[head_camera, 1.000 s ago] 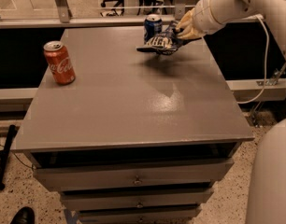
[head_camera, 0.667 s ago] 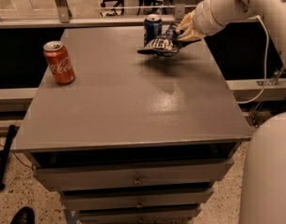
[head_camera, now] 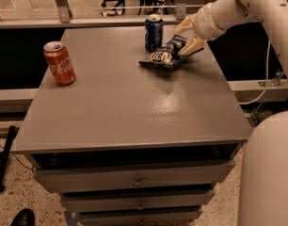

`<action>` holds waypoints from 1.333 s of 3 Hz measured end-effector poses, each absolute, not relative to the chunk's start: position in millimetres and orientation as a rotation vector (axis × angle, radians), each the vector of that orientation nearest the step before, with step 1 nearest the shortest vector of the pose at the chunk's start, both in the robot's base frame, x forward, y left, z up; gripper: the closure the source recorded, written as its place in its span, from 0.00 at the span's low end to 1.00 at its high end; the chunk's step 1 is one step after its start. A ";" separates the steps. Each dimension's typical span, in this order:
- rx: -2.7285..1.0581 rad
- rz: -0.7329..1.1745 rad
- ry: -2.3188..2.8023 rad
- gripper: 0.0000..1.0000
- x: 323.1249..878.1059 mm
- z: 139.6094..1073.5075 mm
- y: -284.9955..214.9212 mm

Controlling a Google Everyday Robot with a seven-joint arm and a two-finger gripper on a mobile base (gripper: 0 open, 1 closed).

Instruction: Move blue chip bag near pepsi can

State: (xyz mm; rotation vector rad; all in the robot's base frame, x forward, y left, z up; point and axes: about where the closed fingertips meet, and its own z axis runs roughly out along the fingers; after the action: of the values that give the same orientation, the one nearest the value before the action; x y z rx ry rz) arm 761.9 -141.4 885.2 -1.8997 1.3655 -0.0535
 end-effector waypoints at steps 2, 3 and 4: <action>-1.864 -0.013 1.429 0.00 740.5 882.4 -154.9; -1.761 -0.006 1.512 0.00 716.5 908.9 -190.3; -1.608 0.028 1.613 0.00 680.9 940.5 -240.5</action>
Offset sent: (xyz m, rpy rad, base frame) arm -0.0465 -0.0398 0.0166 0.0607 0.0756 -0.1313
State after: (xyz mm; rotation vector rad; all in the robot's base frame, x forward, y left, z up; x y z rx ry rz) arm 680.9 -240.5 940.5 -1.6079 1.6129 0.0278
